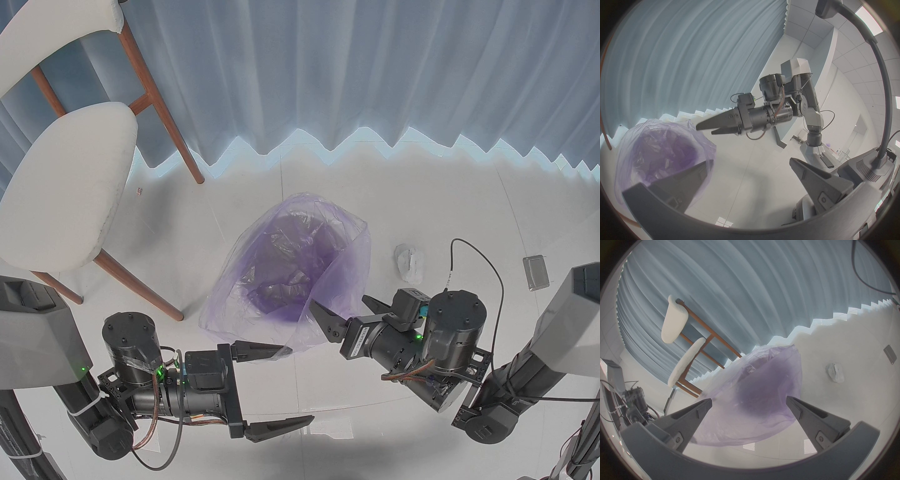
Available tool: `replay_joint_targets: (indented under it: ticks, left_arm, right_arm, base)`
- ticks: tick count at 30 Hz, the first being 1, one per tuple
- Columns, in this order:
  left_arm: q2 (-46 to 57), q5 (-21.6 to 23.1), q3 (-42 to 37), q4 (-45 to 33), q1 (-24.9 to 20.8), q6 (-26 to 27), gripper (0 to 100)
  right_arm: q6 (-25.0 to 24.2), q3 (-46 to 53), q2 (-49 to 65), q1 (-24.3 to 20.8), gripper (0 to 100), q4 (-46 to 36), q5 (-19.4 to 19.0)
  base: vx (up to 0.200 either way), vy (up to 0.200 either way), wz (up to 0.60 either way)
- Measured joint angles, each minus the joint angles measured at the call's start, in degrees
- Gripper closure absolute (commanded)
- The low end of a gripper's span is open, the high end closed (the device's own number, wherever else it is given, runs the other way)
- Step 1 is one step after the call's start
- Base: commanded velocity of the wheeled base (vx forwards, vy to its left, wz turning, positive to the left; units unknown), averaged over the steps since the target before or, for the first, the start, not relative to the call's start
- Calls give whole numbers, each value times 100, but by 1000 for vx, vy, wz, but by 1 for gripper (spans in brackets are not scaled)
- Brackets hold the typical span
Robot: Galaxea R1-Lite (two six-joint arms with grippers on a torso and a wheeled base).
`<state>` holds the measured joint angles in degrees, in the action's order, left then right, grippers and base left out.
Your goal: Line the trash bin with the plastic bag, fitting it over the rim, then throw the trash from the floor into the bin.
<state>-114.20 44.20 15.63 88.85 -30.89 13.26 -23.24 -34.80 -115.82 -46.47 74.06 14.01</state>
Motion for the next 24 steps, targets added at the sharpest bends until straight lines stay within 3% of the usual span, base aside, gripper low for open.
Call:
replay_joint_targets:
  ticks: [24]
  left_arm:
    - [23,99,-202,-5,-207,20,0]
  right_arm:
    - [148,-266,-179,-166,0,-489,-13]
  base:
    - [0,0,0]
